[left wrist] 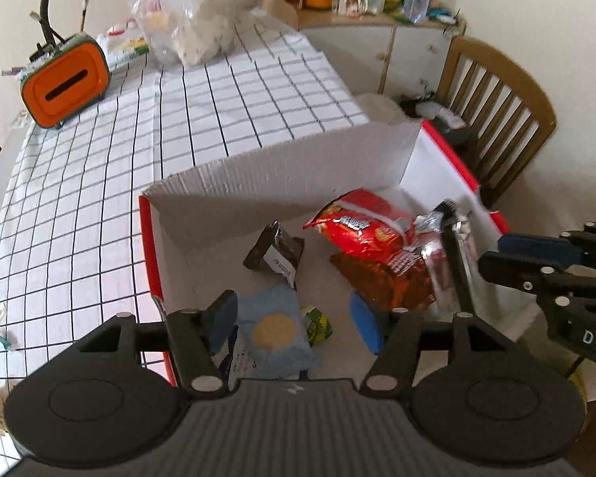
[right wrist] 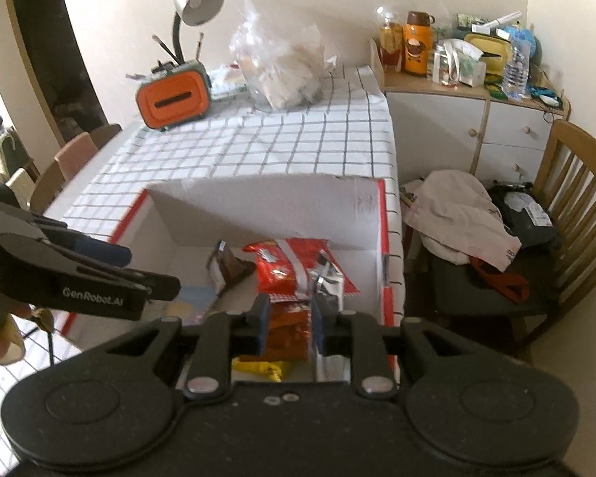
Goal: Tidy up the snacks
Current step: 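Move both tools back toward the blue candy and dark wrapper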
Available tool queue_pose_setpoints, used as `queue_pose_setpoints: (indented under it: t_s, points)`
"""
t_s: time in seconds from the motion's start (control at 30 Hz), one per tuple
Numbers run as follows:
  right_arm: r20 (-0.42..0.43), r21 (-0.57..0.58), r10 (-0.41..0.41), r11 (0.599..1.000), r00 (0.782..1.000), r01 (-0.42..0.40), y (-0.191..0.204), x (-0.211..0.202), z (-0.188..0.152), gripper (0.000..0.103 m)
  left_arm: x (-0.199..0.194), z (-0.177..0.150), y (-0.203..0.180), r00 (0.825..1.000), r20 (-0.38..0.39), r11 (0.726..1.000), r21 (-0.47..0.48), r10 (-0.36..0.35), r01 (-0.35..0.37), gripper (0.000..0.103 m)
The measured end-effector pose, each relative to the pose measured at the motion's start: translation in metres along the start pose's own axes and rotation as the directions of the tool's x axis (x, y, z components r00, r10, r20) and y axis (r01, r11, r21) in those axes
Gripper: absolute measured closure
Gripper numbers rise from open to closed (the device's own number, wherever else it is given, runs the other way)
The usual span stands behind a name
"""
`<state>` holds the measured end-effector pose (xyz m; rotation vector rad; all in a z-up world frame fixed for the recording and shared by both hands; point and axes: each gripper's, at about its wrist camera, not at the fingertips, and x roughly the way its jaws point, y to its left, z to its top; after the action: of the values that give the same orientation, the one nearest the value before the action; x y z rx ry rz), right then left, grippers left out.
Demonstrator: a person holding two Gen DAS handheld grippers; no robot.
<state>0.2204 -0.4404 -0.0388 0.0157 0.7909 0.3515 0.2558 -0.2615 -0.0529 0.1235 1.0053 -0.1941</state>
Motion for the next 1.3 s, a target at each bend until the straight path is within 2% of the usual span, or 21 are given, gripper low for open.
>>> queue_pose_setpoints:
  t_s: [0.13, 0.33, 0.53, 0.87, 1.0, 1.07, 1.1, 1.2, 1.3]
  points:
    - [0.019, 0.003, 0.033, 0.999, 0.999, -0.033, 0.007, -0.010, 0.002, 0.081, -0.019, -0.008, 0.002, 0.998, 0.057, 1.000, 0.001, -0.003, 0.003, 0.031]
    - [0.049, -0.026, 0.074, 0.997, 0.996, -0.072, 0.028, -0.023, 0.004, 0.080, -0.046, -0.022, 0.011, 0.993, 0.119, 1.000, -0.018, -0.007, 0.010, 0.026]
    - [0.058, -0.046, 0.111, 0.993, 0.992, -0.108, 0.053, -0.028, 0.002, 0.078, -0.066, -0.040, 0.027, 0.985, 0.172, 0.999, -0.034, 0.022, -0.016, 0.024]
    - [0.040, -0.072, 0.136, 0.988, 0.990, -0.133, 0.096, -0.021, 0.000, 0.076, -0.090, -0.071, 0.068, 0.977, 0.208, 0.997, -0.070, 0.045, -0.031, 0.023]
    - [0.036, -0.087, 0.139, 0.987, 0.990, -0.135, 0.119, -0.017, -0.001, 0.065, -0.098, -0.086, 0.089, 0.973, 0.223, 0.995, -0.086, 0.060, -0.042, 0.022]
    - [0.033, -0.093, 0.148, 0.985, 0.989, -0.144, 0.129, -0.014, -0.002, 0.054, -0.102, -0.093, 0.099, 0.972, 0.226, 0.994, -0.099, 0.068, -0.047, 0.022]
    - [0.030, -0.096, 0.153, 0.984, 0.988, -0.149, 0.134, -0.013, -0.003, 0.043, -0.103, -0.097, 0.106, 0.971, 0.228, 0.993, -0.106, 0.071, -0.048, 0.021]
    - [0.026, -0.116, 0.162, 0.981, 0.986, -0.158, 0.152, -0.008, -0.003, 0.024, -0.107, -0.108, 0.127, 0.971, 0.226, 0.990, -0.129, 0.077, -0.049, 0.021]
    - [0.032, -0.139, 0.170, 0.977, 0.985, -0.164, 0.169, -0.004, -0.003, 0.014, -0.110, -0.120, 0.151, 0.971, 0.226, 0.986, -0.158, 0.083, -0.047, 0.018]
